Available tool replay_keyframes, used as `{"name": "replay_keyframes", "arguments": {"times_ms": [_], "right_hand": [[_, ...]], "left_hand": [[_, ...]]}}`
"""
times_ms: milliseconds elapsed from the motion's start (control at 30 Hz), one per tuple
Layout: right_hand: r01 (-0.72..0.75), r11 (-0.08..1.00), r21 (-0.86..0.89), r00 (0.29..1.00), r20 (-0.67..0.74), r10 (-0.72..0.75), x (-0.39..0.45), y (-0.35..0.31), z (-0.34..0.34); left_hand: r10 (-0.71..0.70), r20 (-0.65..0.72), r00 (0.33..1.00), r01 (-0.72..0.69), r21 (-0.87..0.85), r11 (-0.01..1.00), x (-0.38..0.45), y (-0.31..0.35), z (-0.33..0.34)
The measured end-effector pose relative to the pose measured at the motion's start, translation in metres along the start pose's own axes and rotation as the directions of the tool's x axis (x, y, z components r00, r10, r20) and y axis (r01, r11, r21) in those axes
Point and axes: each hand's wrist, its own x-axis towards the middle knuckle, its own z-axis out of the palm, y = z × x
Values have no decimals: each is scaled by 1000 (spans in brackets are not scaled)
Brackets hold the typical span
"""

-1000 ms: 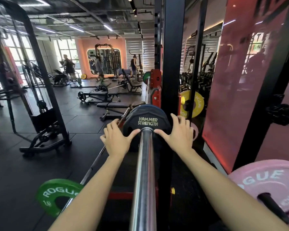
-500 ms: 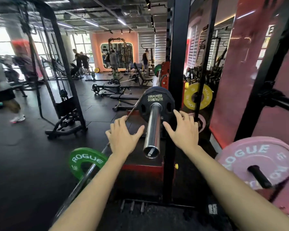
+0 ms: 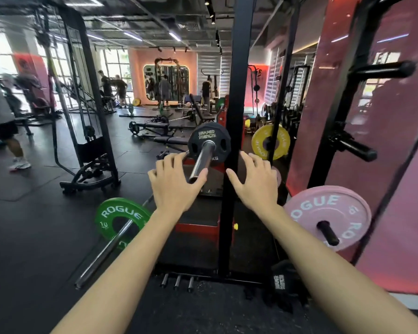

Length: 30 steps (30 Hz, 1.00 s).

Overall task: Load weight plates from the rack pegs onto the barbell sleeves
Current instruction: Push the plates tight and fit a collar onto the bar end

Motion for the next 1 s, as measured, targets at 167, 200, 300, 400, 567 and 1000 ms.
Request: {"name": "replay_keyframes", "arguments": {"times_ms": [167, 200, 300, 400, 567, 1000], "right_hand": [[-24, 999, -24, 1000, 7, 24, -20, 51, -40], [-40, 998, -39, 999, 23, 40, -24, 66, -49], [-80, 993, -91, 996, 39, 84, -36, 121, -76], [-125, 987, -100, 992, 0, 125, -47, 179, -102], [-256, 955, -151, 967, -21, 256, -76, 270, -139], [-347, 910, -228, 935, -18, 353, -53, 396, -128]], "left_hand": [[35, 11, 999, -35, -27, 999, -16, 67, -1], [36, 32, 999, -35, -42, 999, -20, 86, 2], [85, 75, 994, -78, -84, 993, -35, 146, 15], [145, 89, 985, -131, -147, 980, -49, 208, 31], [252, 180, 951, -208, -232, 950, -83, 296, 61], [345, 243, 907, -260, -321, 910, -79, 390, 160]]}}
